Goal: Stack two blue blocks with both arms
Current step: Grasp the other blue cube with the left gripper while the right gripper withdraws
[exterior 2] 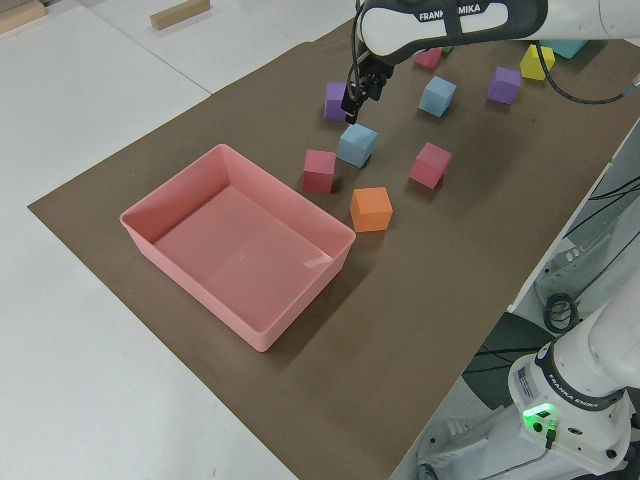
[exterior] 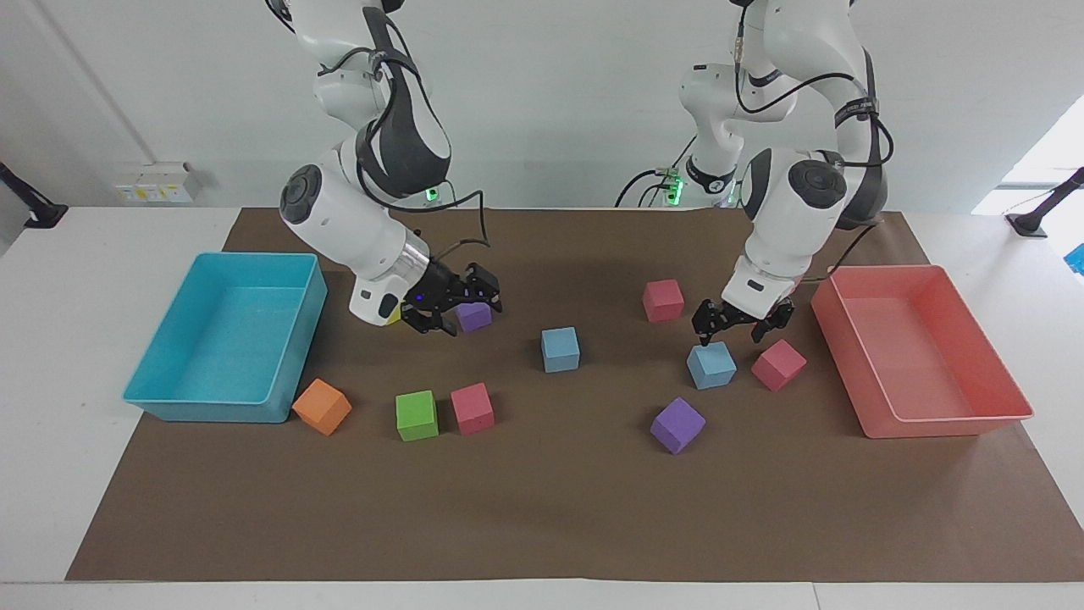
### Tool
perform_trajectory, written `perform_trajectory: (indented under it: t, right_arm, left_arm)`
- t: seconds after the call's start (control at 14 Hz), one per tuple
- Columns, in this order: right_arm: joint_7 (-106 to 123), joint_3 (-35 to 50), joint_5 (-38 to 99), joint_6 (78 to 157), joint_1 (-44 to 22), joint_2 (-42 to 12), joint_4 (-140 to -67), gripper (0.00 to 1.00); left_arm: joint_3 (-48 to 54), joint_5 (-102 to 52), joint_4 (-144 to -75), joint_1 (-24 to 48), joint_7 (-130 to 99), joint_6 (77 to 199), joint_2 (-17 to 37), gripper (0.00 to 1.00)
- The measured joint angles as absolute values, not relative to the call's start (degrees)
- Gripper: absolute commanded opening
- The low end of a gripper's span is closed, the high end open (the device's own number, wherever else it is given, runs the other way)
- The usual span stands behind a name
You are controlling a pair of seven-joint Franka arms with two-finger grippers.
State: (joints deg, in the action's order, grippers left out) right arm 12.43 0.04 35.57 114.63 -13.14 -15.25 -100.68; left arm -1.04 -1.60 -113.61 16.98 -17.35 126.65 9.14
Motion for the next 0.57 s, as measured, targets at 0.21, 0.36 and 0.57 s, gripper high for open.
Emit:
perform_trajectory:
  t: [0.21,0.36,0.57]
  right_arm:
    - [13.8,0.5,38.4,117.1,-13.5,-17.4,-102.0,0.02]
    - [14.5,0.6,39.8,117.7,-13.7,-19.0,-102.3,0.0]
    - [14.8,0.8,43.1,119.0,-14.3,-20.7,-102.9,0.0]
  left_arm:
    - [-1.0,-1.6,-117.8,17.9,-18.9,131.8,9.7,1.0]
    - [-1.0,-1.6,-119.0,18.0,-19.6,133.3,10.2,1.0]
    - [-1.0,-1.6,-120.2,18.0,-19.9,135.7,11.5,1.0]
